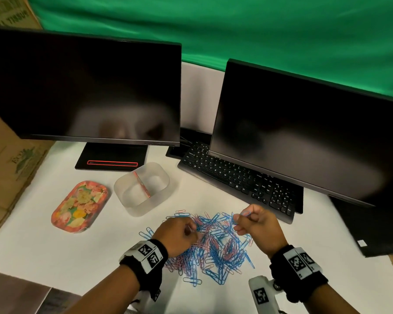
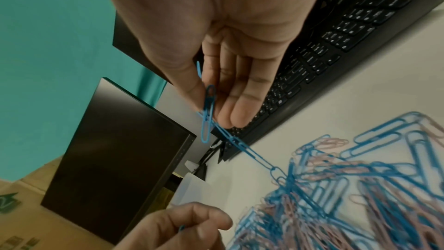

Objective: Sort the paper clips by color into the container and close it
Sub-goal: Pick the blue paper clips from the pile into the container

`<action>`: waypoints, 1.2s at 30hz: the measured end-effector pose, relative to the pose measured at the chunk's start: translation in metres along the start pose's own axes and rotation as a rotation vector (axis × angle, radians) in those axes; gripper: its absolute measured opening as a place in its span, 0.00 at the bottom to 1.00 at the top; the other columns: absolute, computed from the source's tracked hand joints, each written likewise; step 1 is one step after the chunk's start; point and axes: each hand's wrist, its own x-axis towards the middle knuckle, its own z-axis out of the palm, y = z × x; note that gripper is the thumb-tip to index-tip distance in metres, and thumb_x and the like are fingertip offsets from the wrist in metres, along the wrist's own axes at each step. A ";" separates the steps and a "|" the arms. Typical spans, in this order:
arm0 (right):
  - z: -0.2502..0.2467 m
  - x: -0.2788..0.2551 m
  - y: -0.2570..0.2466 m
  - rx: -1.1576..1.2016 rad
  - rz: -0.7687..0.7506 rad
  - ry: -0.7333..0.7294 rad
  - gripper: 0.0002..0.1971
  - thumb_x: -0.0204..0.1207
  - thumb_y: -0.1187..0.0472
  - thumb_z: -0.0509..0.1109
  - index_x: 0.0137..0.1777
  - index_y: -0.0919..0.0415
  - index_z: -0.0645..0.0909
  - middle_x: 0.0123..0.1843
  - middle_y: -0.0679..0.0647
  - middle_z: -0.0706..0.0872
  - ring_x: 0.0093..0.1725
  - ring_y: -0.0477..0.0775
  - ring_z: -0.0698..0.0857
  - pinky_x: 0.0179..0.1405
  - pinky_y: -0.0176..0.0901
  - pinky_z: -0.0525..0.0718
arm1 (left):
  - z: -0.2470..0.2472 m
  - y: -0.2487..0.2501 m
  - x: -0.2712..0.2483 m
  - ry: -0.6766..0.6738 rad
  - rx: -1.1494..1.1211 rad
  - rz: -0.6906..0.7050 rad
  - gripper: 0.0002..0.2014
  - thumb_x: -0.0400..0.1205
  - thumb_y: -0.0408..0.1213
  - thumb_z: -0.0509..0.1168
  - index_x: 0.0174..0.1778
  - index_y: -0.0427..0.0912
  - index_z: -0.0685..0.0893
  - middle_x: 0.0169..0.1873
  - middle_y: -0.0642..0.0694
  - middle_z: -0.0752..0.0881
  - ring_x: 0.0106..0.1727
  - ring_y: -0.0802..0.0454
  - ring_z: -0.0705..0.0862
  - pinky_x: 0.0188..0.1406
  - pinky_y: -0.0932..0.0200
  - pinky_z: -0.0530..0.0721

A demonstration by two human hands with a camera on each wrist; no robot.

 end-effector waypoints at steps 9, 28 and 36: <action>0.025 -0.008 -0.067 0.037 -0.124 -0.150 0.09 0.72 0.75 0.73 0.36 0.67 0.75 0.28 0.62 0.87 0.26 0.57 0.85 0.28 0.44 0.87 | -0.031 0.022 0.003 0.109 -0.357 0.032 0.04 0.73 0.44 0.68 0.39 0.56 0.87 0.38 0.54 0.89 0.44 0.54 0.86 0.52 0.57 0.84; 0.178 0.033 -0.188 -0.006 -0.320 -0.471 0.07 0.75 0.70 0.72 0.38 0.65 0.77 0.35 0.66 0.87 0.29 0.55 0.87 0.32 0.45 0.89 | -0.169 -0.038 0.017 0.411 -1.027 -0.453 0.23 0.83 0.55 0.60 0.62 0.39 0.79 0.48 0.37 0.78 0.49 0.41 0.78 0.54 0.46 0.80; 0.221 0.048 -0.164 -0.143 -0.261 -0.506 0.07 0.74 0.71 0.73 0.40 0.67 0.76 0.34 0.68 0.86 0.25 0.52 0.86 0.27 0.41 0.88 | -0.181 -0.051 0.009 0.466 -0.934 -0.421 0.24 0.84 0.55 0.58 0.69 0.43 0.76 0.57 0.40 0.79 0.58 0.42 0.79 0.54 0.48 0.79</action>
